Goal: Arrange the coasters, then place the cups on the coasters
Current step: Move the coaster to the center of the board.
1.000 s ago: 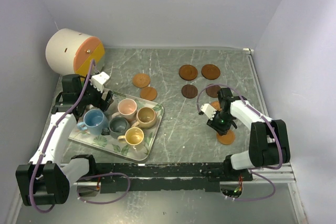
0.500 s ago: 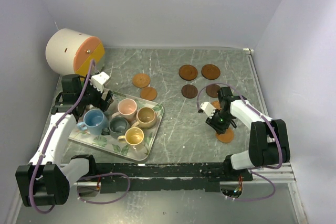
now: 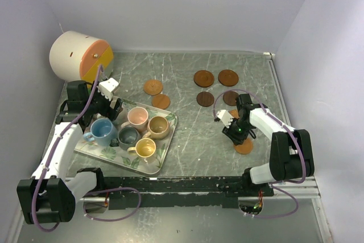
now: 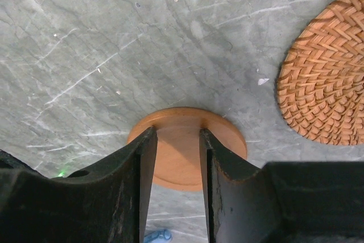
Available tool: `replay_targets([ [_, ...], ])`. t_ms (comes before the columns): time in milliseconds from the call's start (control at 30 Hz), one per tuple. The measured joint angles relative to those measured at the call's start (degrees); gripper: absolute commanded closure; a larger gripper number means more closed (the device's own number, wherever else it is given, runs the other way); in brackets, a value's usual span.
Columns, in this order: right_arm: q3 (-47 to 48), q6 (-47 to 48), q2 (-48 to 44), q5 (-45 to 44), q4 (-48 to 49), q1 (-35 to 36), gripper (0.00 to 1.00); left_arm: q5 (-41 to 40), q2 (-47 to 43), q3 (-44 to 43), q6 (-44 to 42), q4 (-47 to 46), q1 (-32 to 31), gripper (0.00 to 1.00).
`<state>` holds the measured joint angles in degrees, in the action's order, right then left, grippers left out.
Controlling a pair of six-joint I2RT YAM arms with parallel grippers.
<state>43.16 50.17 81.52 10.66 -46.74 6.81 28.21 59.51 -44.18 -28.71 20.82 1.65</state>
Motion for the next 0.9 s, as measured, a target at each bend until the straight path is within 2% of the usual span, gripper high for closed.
replay_targets([
  [667,0.9,0.11,0.0,3.61,0.28,0.0,0.64,0.0,-0.17,0.02,-0.07,0.0,0.0,0.0],
  [900,3.56,0.46,-0.07,5.01,-2.12,-0.02,0.6,0.02,-0.17,0.02,-0.44,0.0,0.0,0.0],
])
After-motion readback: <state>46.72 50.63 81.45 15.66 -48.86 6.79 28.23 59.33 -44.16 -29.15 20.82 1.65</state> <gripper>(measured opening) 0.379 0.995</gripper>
